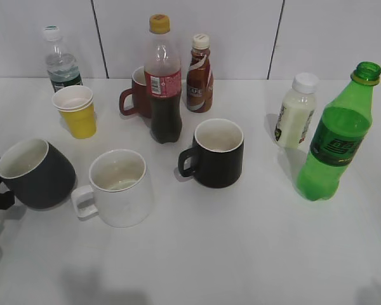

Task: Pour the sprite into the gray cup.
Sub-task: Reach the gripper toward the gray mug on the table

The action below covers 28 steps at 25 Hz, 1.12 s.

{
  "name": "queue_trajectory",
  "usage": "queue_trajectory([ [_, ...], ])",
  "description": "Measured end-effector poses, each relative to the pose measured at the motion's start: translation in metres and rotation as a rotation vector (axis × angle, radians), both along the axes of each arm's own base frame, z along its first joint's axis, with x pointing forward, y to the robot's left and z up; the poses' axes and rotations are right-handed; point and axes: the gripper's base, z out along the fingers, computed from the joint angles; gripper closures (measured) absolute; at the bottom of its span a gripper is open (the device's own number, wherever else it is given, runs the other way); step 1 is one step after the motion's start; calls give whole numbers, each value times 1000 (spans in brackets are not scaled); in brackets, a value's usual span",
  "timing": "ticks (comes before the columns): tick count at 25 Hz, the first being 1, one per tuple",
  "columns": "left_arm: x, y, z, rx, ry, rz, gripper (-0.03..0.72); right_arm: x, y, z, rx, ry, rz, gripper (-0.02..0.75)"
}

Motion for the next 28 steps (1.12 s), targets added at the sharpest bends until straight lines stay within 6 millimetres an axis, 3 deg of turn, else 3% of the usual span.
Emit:
queue_trajectory([
  [12,-10,-4,0,-9,14,-30,643,0,0,0,0,0,0,235],
  [23,-12,-8,-1,-15,26,-73,571,0,0,0,0,0,0,235],
  [28,-13,-10,-1,2,23,-110,496,0,0,0,0,0,0,235],
])
